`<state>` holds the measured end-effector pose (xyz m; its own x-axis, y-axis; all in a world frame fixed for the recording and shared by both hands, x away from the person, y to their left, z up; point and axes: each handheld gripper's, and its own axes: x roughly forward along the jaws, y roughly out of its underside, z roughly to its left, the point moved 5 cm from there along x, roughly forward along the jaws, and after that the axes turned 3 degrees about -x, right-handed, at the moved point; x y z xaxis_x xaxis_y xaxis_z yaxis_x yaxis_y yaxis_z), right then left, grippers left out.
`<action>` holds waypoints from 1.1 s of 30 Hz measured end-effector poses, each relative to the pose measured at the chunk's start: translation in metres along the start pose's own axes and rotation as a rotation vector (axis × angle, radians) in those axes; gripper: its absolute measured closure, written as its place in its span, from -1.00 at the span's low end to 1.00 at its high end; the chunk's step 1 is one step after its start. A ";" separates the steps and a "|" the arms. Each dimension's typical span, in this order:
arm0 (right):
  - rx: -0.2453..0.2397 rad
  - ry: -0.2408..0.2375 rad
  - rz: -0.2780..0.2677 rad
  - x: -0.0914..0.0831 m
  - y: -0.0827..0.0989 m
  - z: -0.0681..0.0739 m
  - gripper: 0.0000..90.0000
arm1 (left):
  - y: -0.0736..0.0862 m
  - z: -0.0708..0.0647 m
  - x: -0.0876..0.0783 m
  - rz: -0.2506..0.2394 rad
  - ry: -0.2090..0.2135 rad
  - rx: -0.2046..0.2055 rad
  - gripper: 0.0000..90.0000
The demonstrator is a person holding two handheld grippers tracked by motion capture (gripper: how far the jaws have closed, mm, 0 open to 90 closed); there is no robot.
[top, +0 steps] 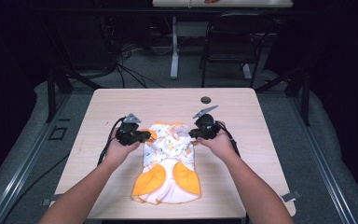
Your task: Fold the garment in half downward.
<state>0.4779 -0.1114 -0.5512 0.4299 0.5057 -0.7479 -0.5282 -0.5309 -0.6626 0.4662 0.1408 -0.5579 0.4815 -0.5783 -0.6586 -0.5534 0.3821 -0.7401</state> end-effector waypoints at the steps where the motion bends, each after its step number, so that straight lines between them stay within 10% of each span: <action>1: 0.013 0.012 -0.007 0.001 -0.004 -0.004 0.79 | -0.009 0.003 0.002 -0.017 -0.009 -0.004 0.85; 16: 0.092 0.092 0.020 0.044 -0.030 -0.032 0.67 | -0.015 0.022 0.022 0.003 -0.030 -0.041 0.83; 33: 0.135 0.043 0.079 0.060 0.002 -0.024 0.35 | -0.001 0.043 0.040 0.024 -0.113 -0.094 0.39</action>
<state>0.5203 -0.0984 -0.5980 0.4130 0.4349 -0.8001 -0.6539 -0.4699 -0.5930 0.5155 0.1488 -0.5891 0.5377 -0.4827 -0.6913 -0.6243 0.3232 -0.7112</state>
